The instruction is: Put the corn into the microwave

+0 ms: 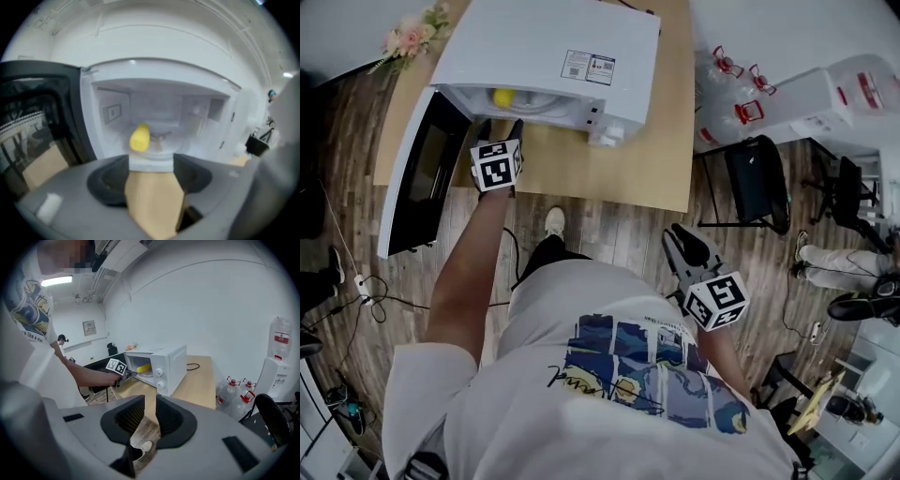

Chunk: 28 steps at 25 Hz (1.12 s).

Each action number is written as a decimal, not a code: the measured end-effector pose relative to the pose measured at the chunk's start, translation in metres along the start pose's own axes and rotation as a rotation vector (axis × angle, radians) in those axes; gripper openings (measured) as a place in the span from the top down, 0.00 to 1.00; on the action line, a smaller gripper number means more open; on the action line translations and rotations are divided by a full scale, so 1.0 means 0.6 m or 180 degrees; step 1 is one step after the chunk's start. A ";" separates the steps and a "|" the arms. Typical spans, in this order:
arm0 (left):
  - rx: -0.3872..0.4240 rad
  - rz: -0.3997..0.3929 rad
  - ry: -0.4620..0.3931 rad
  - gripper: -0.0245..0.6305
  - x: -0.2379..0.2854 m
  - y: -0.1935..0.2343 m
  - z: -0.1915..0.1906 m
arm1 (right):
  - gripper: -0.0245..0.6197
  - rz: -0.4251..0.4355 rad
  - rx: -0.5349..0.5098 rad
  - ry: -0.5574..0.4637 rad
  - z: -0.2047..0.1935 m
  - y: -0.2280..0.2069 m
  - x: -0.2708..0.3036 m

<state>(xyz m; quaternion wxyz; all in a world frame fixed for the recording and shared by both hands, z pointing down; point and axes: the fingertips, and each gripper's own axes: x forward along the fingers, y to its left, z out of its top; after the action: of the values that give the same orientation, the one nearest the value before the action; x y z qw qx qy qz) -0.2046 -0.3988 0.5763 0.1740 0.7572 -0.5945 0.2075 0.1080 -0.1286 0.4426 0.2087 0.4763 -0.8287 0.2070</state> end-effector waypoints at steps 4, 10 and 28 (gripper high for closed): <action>-0.0071 -0.0042 0.0023 0.57 -0.076 -0.042 -0.035 | 0.87 0.0119 -0.0013 -0.0055 -0.030 0.002 -0.038; -0.0165 -0.0274 0.0024 0.81 -0.192 -0.124 -0.078 | 0.92 0.0269 -0.0037 -0.0174 -0.070 0.015 -0.093; 0.0106 -0.1714 0.0204 0.95 -0.467 -0.395 -0.155 | 0.95 0.0526 -0.0183 -0.0232 -0.146 0.076 -0.182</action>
<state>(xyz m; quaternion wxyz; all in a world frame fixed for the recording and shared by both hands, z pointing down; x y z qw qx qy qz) -0.0421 -0.0642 0.5057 0.2291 0.8838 -0.3624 0.1873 0.1312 0.0168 0.4490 0.1743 0.4074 -0.8778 0.1822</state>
